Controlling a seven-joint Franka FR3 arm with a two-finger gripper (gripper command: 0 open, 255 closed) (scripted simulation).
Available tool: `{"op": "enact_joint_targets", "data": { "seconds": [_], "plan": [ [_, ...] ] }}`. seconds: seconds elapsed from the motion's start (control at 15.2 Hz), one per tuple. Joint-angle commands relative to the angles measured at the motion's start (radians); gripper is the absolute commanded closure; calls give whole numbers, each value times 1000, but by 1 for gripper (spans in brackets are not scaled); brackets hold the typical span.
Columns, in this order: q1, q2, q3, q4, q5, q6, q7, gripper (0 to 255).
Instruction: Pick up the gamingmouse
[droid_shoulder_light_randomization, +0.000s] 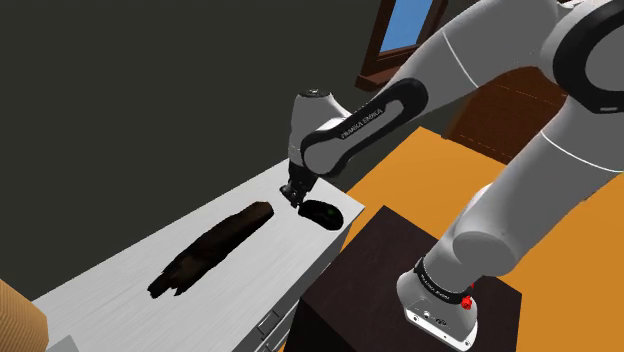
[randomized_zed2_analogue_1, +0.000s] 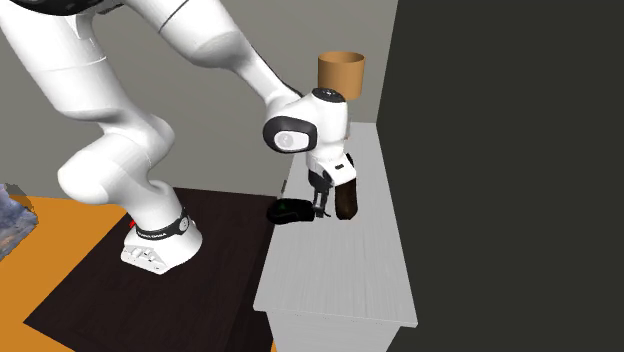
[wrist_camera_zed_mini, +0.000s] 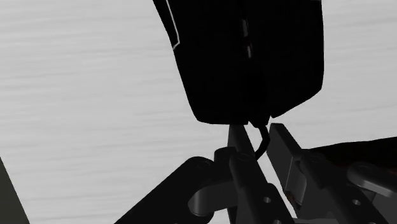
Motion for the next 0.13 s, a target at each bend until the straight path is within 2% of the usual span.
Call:
{"op": "enact_joint_targets", "data": {
  "seconds": [0.0, 0.07],
  "plan": [
    [1, -17, 0, 3, 7, -20, -4, 255],
    [1, -17, 0, 3, 7, -20, -4, 255]
  ]
}}
